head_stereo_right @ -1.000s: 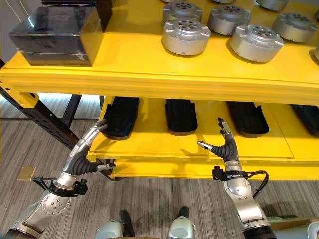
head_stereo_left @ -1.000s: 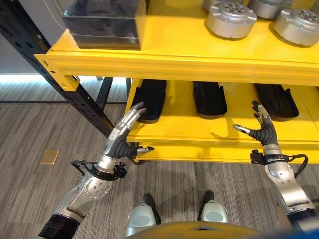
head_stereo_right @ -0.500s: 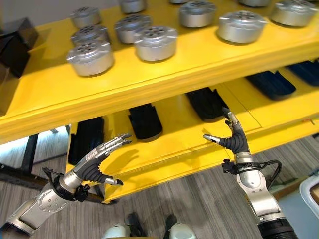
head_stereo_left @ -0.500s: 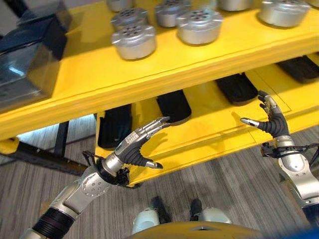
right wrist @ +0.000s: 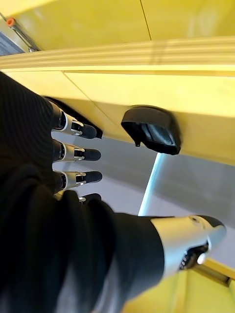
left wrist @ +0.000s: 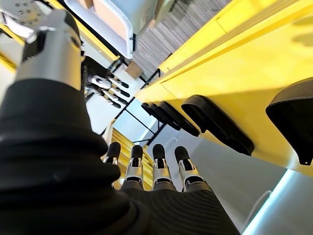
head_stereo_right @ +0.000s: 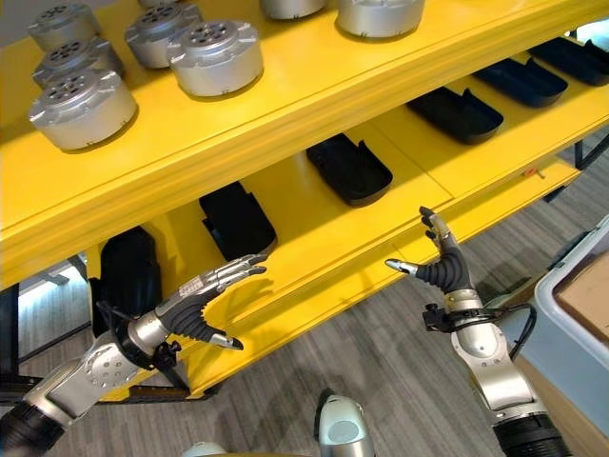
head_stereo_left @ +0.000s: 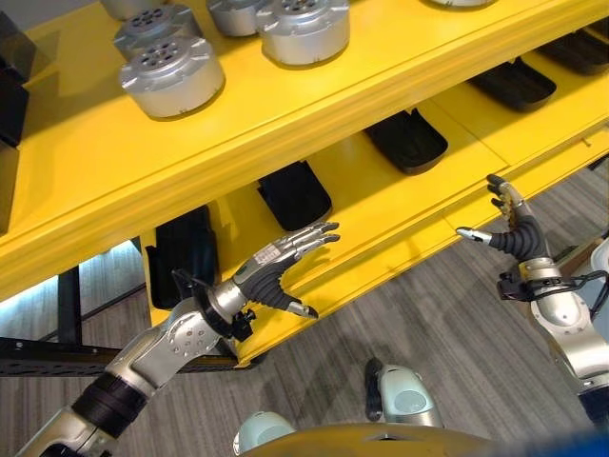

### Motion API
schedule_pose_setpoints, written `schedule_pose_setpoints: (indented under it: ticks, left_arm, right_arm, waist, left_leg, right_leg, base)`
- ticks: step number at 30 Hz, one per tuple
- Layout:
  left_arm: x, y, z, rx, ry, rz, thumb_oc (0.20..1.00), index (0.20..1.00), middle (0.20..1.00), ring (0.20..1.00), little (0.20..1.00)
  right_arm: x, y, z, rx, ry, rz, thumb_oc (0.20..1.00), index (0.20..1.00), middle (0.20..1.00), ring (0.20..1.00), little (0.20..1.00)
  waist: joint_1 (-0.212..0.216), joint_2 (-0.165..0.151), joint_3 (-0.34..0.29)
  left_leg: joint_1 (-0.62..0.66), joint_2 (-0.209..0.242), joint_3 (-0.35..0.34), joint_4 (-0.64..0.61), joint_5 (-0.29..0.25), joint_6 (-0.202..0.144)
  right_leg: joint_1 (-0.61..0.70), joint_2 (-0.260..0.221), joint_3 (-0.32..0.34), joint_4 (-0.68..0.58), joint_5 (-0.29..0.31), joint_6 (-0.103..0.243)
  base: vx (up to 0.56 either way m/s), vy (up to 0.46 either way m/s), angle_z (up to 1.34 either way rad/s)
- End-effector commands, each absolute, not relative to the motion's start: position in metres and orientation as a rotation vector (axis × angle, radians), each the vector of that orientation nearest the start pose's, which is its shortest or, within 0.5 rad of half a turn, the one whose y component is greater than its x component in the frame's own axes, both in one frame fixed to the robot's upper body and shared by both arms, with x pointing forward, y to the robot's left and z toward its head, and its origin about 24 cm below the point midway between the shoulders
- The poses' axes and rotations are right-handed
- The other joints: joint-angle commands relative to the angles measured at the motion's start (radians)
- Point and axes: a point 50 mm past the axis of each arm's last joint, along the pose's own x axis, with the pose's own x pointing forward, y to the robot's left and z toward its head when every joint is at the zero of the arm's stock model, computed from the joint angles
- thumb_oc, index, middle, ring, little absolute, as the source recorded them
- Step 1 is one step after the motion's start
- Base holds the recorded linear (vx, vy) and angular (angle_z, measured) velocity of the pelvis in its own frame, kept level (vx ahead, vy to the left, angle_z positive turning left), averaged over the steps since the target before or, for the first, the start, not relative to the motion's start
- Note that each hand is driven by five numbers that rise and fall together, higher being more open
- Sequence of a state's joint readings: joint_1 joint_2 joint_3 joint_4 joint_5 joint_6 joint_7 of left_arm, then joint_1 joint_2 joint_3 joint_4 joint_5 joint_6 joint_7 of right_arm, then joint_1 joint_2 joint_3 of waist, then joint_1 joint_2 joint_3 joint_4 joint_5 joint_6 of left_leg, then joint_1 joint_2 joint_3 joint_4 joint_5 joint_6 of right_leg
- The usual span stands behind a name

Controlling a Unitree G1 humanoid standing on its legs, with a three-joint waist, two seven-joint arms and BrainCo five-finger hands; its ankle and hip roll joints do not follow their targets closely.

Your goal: Move parts from the plastic box to the shelf.

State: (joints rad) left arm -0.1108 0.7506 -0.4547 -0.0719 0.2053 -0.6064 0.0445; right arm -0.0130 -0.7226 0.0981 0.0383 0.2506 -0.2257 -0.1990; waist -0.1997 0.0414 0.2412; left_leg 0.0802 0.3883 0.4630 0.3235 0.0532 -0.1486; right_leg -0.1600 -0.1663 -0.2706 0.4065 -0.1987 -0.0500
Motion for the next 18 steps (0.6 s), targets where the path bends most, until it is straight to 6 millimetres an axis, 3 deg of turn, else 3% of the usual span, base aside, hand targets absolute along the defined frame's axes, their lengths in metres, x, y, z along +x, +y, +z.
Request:
schedule_pose_setpoints:
  ticks: [1,4,8,11,18]
  left_arm:
    - [0.216,0.151,0.108,0.653,-0.624,-0.611,1.000,1.000,1.000,1.000,1.000]
    - [0.217,0.149,0.107,0.641,-0.601,-0.623,1.000,1.000,1.000,1.000,1.000]
    - [0.217,0.150,0.103,0.647,-0.565,-0.602,1.000,1.000,1.000,1.000,1.000]
    - [0.215,0.153,0.100,0.664,-0.554,-0.581,1.000,1.000,1.000,1.000,1.000]
    - [0.209,0.160,0.087,0.695,-0.452,-0.630,1.000,1.000,1.000,1.000,1.000]
  right_arm:
    - [0.255,-0.250,0.124,-0.458,-0.340,-0.043,1.000,1.000,1.000,1.000,1.000]
    - [0.256,-0.252,0.117,-0.441,-0.310,-0.079,1.000,1.000,1.000,1.000,1.000]
    - [0.254,-0.245,0.111,-0.426,-0.295,-0.055,1.000,1.000,1.000,1.000,1.000]
    - [0.254,-0.239,0.114,-0.420,-0.319,-0.022,1.000,1.000,1.000,1.000,1.000]
    - [0.259,-0.220,0.129,-0.486,-0.374,0.140,1.000,1.000,1.000,1.000,1.000]
  waist:
    - [-0.009,0.028,-0.060]
    - [-0.009,0.036,-0.057]
    - [0.008,0.007,-0.052]
    - [0.030,-0.011,-0.045]
    - [0.105,-0.048,-0.028]
  left_leg:
    - [0.013,-0.041,0.052,-0.017,-0.001,0.029]
    - [0.022,-0.081,0.070,-0.073,-0.039,0.048]
    - [0.026,-0.135,0.045,-0.143,-0.098,0.077]
    - [0.024,-0.160,0.024,-0.183,-0.116,0.086]
    - [-0.011,-0.158,-0.031,-0.180,-0.107,0.081]
  right_leg:
    - [0.094,-0.019,-0.048,-0.028,-0.042,0.057]
    - [0.101,-0.044,-0.040,-0.049,-0.006,0.093]
    - [0.113,-0.064,-0.024,-0.102,0.062,0.148]
    - [0.117,-0.070,-0.033,-0.123,0.084,0.171]
    - [0.138,-0.060,-0.073,-0.136,0.079,0.169]
  base:
    - [-0.04,0.477,-0.06]
    - [-0.03,0.364,0.28]
    - [-0.06,0.193,0.31]
    - [-0.09,0.092,0.29]
    - [-0.07,0.006,0.24]
